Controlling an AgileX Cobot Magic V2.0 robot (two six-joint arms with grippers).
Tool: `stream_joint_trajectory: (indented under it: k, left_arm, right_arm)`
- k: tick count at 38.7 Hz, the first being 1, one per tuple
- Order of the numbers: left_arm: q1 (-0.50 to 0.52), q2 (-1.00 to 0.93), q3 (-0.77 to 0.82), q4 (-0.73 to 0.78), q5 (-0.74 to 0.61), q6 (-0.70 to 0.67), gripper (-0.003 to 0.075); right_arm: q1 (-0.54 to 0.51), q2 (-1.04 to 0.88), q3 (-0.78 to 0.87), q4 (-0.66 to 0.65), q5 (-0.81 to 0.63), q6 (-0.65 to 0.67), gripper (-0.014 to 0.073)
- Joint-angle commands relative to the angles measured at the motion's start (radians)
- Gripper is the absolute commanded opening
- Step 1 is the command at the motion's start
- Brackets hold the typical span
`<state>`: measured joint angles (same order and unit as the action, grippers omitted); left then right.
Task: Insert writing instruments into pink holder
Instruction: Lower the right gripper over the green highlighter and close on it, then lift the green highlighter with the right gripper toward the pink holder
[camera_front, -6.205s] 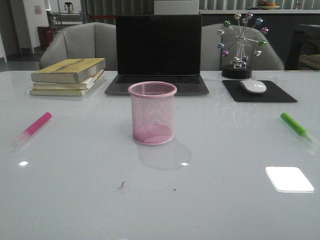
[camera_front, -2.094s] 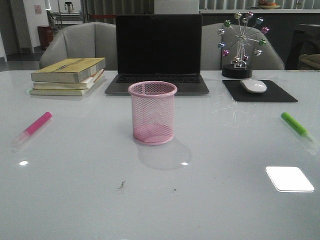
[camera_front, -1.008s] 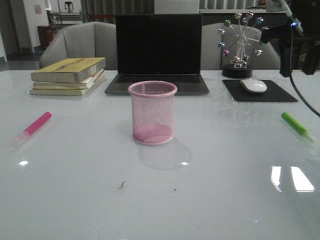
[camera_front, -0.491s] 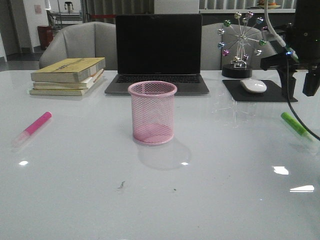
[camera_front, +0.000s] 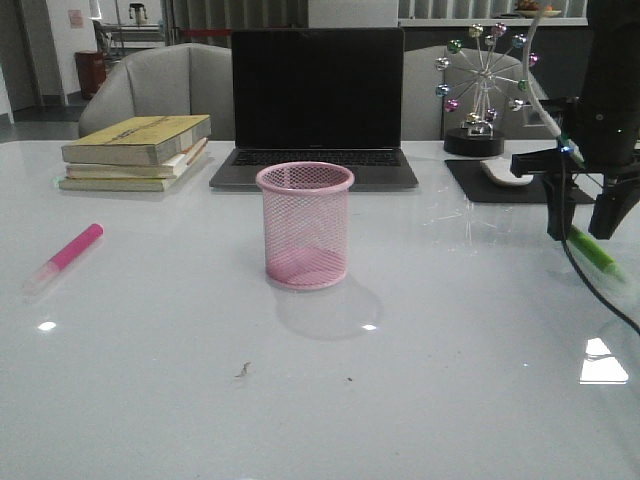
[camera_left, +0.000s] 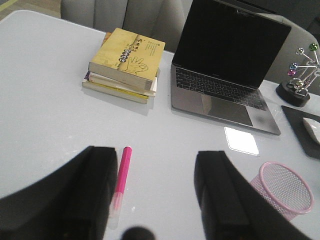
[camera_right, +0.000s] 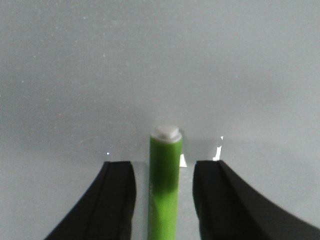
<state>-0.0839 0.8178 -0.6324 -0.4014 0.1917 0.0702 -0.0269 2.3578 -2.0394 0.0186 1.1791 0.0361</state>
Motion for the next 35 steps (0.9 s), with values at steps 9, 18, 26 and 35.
stream_joint_trajectory:
  k: [9,18,26,35]
  left_arm:
    - [-0.005,-0.004,-0.039,-0.015,-0.074,-0.001,0.0428]
    - [-0.005,-0.004,-0.039,-0.015,-0.077,-0.001,0.0428]
    - [-0.005,-0.004,-0.039,-0.015,-0.077,-0.001,0.0428]
    - [-0.005,-0.004,-0.039,-0.015,-0.077,-0.001,0.0428]
  right_arm:
    - [-0.005,-0.002,-0.032,-0.001,0.013,-0.002,0.0395]
    - [-0.005,-0.001,-0.032,0.008,0.0,-0.002,0.0025]
    - [-0.005,-0.051,-0.034,0.112,-0.058,-0.076,0.0022]
    - [-0.005,-0.221,-0.034,0.268,-0.179,-0.22,0.0022]
